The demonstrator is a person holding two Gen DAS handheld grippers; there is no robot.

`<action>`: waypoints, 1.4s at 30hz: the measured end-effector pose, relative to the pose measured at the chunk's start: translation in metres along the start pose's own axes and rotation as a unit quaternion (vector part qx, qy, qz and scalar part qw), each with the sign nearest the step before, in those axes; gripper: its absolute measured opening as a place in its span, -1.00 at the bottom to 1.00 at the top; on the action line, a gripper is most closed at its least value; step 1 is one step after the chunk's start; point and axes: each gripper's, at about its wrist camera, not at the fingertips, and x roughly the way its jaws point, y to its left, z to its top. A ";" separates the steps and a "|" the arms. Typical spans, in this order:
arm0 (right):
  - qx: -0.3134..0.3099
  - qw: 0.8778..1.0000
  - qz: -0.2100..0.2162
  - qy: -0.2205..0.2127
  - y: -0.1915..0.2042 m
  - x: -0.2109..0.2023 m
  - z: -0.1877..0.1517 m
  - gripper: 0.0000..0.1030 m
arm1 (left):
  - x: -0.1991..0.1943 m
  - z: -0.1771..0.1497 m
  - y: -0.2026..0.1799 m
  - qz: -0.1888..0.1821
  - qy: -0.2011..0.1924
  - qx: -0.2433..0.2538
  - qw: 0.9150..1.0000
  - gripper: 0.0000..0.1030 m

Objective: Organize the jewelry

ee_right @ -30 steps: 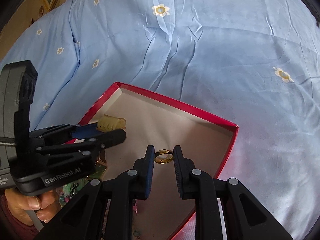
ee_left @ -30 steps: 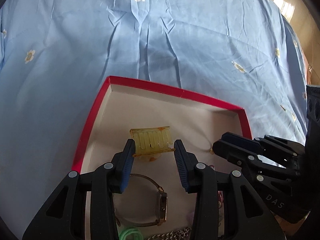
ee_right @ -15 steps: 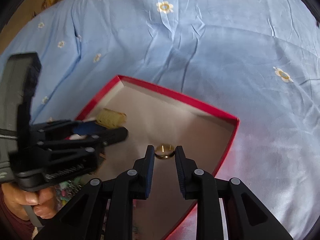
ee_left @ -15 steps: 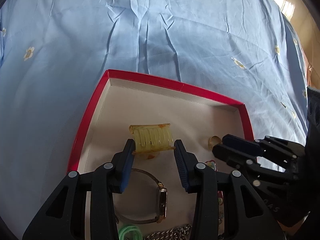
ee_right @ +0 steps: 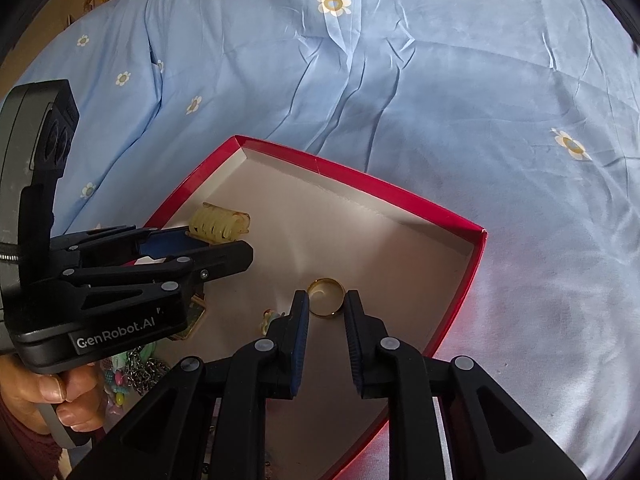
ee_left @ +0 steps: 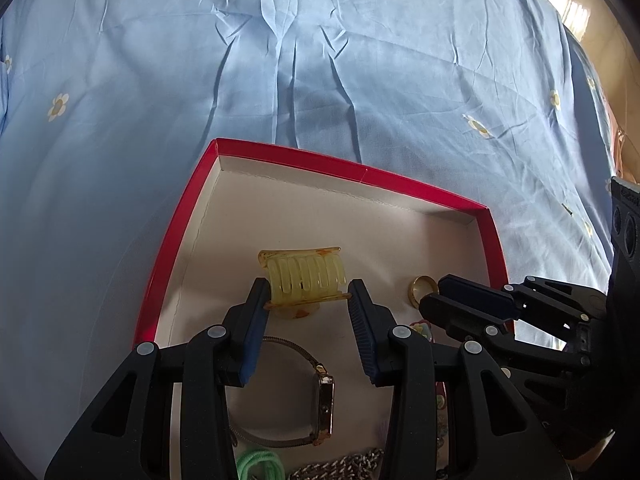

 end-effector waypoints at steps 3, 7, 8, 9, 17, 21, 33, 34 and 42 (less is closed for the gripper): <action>0.001 1.000 0.000 0.000 0.000 0.000 0.000 -0.67 | 0.000 0.000 0.000 0.000 0.000 0.000 1.000 -0.25; 0.005 1.000 0.003 -0.003 0.000 -0.003 0.000 -0.59 | -0.002 0.000 0.000 0.001 -0.002 0.002 1.000 -0.25; 0.007 1.000 0.003 -0.004 0.000 -0.005 0.000 -0.54 | -0.002 -0.001 -0.001 0.003 -0.002 0.003 1.000 -0.23; 0.009 1.000 0.004 -0.005 -0.001 -0.005 0.000 -0.48 | -0.004 0.000 -0.001 0.005 -0.001 0.004 1.000 -0.15; 0.031 0.999 0.008 -0.030 -0.007 -0.034 -0.004 -0.13 | -0.030 -0.006 0.002 0.004 -0.019 -0.013 1.000 0.06; 0.040 0.998 0.013 -0.046 -0.006 -0.053 -0.011 -0.07 | -0.054 -0.016 0.006 0.001 -0.037 -0.028 0.999 0.17; 0.064 0.994 0.042 -0.078 0.005 -0.096 -0.041 0.39 | -0.113 -0.074 0.026 -0.018 -0.070 -0.111 0.991 0.62; 0.066 0.994 0.045 -0.080 0.007 -0.098 -0.044 0.41 | -0.116 -0.078 0.027 -0.019 -0.071 -0.116 0.990 0.63; 0.075 0.990 0.069 -0.097 0.019 -0.113 -0.065 0.59 | -0.134 -0.115 0.034 -0.034 -0.076 -0.160 0.984 0.72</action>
